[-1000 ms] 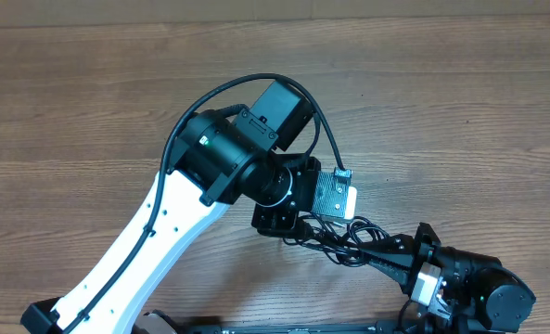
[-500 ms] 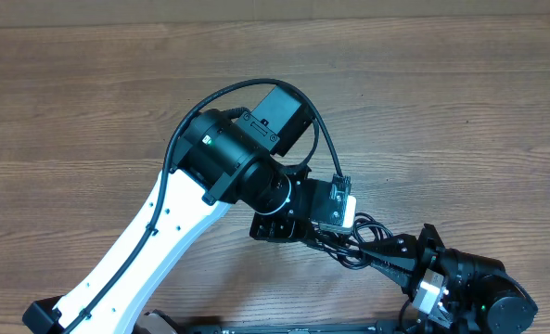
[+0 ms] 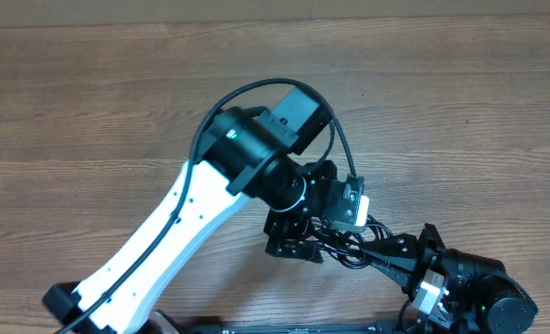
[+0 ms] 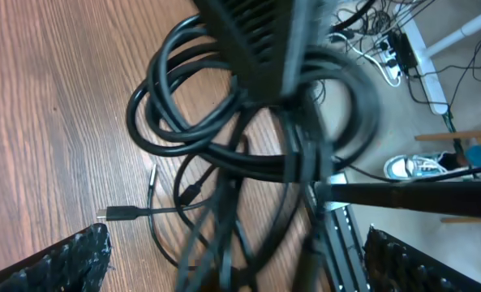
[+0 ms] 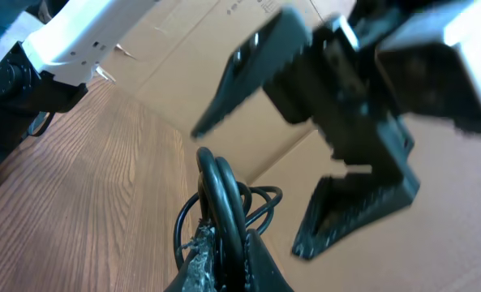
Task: Untangle cables
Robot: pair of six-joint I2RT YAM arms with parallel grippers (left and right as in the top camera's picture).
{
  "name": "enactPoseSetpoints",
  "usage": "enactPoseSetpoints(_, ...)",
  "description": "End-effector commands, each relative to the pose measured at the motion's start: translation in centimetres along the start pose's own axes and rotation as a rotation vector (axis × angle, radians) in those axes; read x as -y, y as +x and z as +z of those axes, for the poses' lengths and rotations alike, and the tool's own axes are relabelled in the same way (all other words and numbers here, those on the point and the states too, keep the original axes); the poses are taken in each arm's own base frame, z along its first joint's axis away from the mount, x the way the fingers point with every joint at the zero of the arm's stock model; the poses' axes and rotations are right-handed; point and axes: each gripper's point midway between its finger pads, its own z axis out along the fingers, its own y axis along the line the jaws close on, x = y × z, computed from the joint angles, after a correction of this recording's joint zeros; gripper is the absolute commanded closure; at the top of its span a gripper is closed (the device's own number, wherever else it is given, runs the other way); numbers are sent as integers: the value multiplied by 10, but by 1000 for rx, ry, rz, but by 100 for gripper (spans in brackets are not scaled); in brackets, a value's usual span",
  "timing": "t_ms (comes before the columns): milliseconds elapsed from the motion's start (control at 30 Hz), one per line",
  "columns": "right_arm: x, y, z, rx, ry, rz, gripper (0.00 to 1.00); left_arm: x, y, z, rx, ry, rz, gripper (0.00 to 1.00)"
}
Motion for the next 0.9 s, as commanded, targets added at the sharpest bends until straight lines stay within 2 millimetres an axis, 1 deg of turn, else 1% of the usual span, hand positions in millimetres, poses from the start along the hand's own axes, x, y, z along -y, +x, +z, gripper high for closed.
enactPoseSetpoints(0,7,-4,1,4,25,-22,96,-14,9,14,-47,5,-26,0)
enactPoseSetpoints(67,6,-4,1,4,24,-22,96,-23,13,16,-64,-19,-40,0)
enactPoseSetpoints(167,6,-4,1,4,21,-21,96,-31,14,14,-56,-38,-42,0)
enactPoseSetpoints(267,6,-4,1,4,21,-18,96,-32,15,13,-55,-43,-40,1)
enactPoseSetpoints(300,6,-4,1,4,21,-17,96,-33,16,12,-55,-44,-42,4)
enactPoseSetpoints(333,6,-4,1,4,21,-17,96,-33,16,12,-55,-43,-44,9)
enactPoseSetpoints(367,6,-4,1,4,21,-16,96,-33,17,12,-56,-43,-45,17)
enactPoseSetpoints(400,6,-4,1,4,21,-14,96,-32,18,12,-58,-41,-40,31)
enactPoseSetpoints(433,6,-3,1,3,21,-10,96,-32,19,11,-61,-38,-33,50)
enactPoseSetpoints(467,6,-3,1,2,21,-6,96,-31,20,11,-64,-33,-25,59)
enactPoseSetpoints(533,6,-2,1,1,21,1,96,-30,23,9,-69,-29,-20,63)
enactPoseSetpoints(700,6,-2,1,0,21,4,96,-36,31,6,-92,-52,-33,78)
enactPoseSetpoints(833,6,-2,1,-1,21,6,96,-40,35,4,-100,-65,-46,96)
enactPoseSetpoints(867,6,-1,1,-1,21,8,96,-41,36,3,-100,-67,-50,96)
